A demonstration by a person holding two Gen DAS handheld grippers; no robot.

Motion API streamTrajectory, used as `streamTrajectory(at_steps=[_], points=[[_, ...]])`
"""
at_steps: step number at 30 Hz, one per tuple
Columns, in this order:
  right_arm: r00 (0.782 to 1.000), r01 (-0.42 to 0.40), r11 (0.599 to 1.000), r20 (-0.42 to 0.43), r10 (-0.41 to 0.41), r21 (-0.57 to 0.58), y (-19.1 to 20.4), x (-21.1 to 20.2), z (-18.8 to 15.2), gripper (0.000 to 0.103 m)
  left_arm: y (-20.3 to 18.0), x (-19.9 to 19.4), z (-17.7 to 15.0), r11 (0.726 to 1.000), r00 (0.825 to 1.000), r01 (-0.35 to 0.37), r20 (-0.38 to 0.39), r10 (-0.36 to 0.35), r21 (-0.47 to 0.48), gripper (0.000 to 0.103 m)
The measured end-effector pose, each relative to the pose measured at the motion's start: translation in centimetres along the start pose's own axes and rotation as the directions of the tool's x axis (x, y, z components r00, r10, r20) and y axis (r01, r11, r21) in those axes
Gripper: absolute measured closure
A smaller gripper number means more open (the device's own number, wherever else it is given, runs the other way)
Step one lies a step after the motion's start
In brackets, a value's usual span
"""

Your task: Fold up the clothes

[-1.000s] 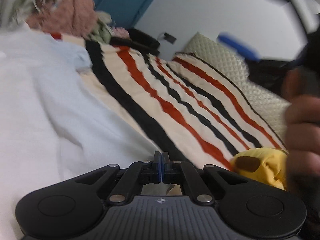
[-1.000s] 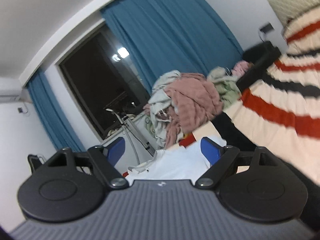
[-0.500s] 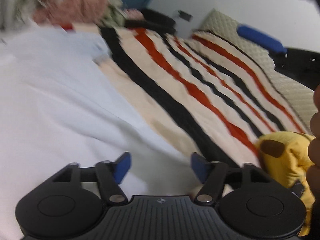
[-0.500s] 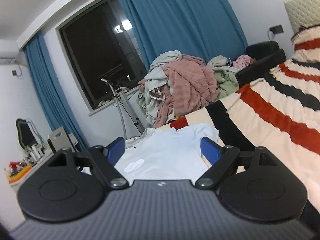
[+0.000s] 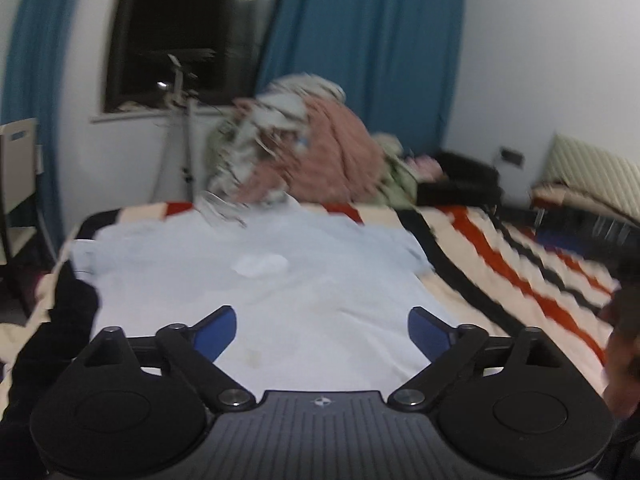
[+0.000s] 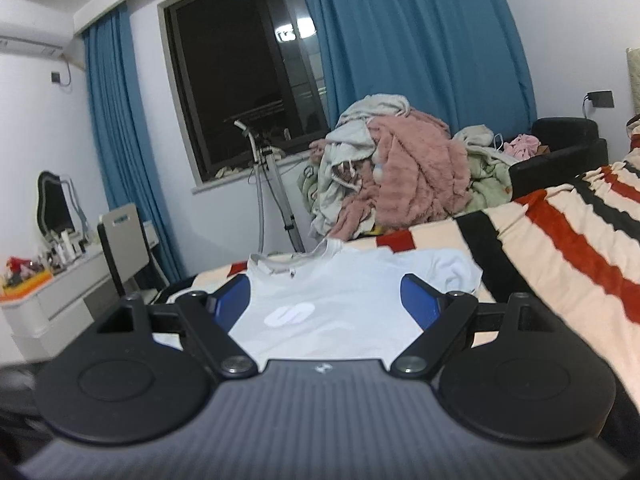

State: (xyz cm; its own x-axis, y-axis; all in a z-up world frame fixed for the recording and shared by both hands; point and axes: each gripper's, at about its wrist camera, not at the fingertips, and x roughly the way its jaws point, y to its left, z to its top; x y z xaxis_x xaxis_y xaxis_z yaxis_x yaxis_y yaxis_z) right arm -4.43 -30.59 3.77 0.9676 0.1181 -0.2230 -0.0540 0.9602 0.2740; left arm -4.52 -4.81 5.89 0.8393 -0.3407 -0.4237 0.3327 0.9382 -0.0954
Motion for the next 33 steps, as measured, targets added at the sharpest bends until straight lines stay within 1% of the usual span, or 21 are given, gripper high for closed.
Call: streamTrajectory(at_steps=[3,6,9,12,17,21,22,25,28,33], points=[[1.000,-0.007,1.000,-0.001,0.007,-0.008,0.6,0.6,-2.2,0.019,1.6,-1.1,-0.4,1.000,0.999,0.006,0.033,-0.005,-0.029,0.000],[1.000,-0.007,1.000,-0.024,0.007,-0.008,0.7,0.9,-3.6,0.019,2.8,-1.3,-0.9,0.998,0.999,-0.001,0.043,0.004,-0.060,0.000],[0.999,0.006,0.999,-0.036,-0.008,-0.039,1.0,1.1,-4.2,0.019,3.6,-1.5,-1.8,0.997,0.999,-0.031,0.029,0.033,-0.074,0.000],[0.999,0.011,0.999,-0.046,-0.013,-0.042,1.0,1.4,-4.6,0.019,3.4,-1.0,-2.4,0.995,0.999,-0.029,0.017,0.031,-0.091,0.000],[0.998,0.020,0.999,-0.065,-0.023,-0.046,1.1,1.8,-5.0,0.019,3.4,-0.7,-2.7,0.995,0.999,-0.040,0.021,0.043,-0.094,0.000],[0.998,0.028,0.998,-0.057,-0.031,-0.051,0.9,2.0,-5.3,0.020,3.2,-0.6,-3.1,0.995,0.999,-0.034,0.021,0.036,-0.090,0.000],[0.997,0.042,0.998,-0.060,-0.045,-0.054,0.8,2.3,-5.4,0.020,3.2,-0.6,-3.2,0.995,0.999,-0.037,0.023,0.039,-0.088,0.000],[0.994,0.066,0.997,-0.084,-0.068,-0.025,0.2,3.2,-5.4,0.020,3.3,-0.3,-3.4,0.994,0.998,-0.057,0.017,0.059,-0.093,0.000],[0.992,0.097,0.995,-0.078,-0.097,-0.003,0.0,3.7,-5.1,0.020,3.6,-0.2,-3.7,0.992,0.997,-0.071,0.004,0.072,-0.101,0.000],[0.985,0.137,0.985,-0.118,-0.125,0.107,-1.8,6.4,-3.9,0.020,4.2,0.1,-4.1,0.986,0.996,-0.084,-0.029,0.081,-0.141,0.000]])
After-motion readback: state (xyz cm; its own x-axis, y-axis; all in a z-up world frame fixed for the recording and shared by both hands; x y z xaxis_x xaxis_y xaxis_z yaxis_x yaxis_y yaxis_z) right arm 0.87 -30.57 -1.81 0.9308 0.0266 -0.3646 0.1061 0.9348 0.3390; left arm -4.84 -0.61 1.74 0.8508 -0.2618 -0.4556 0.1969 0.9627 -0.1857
